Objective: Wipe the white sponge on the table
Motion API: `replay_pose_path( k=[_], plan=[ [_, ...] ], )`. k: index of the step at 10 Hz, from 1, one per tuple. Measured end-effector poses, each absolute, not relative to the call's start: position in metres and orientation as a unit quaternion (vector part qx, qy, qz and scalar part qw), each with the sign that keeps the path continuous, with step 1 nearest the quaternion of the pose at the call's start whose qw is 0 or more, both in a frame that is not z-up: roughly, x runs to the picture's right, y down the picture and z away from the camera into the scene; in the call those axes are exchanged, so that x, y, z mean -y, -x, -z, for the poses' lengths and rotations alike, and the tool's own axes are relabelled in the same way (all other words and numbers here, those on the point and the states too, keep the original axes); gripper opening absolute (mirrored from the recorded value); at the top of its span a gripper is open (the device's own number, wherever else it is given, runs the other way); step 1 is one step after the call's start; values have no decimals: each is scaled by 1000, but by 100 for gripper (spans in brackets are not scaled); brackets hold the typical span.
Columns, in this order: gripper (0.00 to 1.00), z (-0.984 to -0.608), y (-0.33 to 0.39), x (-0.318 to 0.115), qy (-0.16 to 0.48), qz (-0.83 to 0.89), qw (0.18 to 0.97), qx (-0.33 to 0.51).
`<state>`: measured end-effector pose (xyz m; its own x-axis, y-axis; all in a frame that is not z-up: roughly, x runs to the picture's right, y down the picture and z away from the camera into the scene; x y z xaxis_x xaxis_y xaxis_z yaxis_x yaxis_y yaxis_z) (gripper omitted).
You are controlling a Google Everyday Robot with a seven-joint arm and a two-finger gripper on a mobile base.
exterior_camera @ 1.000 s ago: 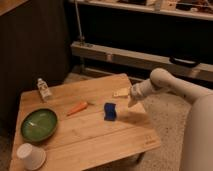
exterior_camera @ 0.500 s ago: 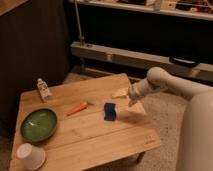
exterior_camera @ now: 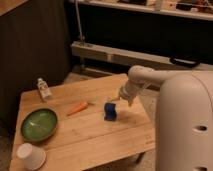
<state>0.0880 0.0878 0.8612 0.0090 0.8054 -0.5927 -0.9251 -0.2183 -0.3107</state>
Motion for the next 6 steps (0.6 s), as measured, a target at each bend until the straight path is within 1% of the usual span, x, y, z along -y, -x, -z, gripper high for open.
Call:
replay_pose_path(
  k=[6],
  plan=[
    [80,-874,-66,-115,383,-677,622,-92]
  ],
)
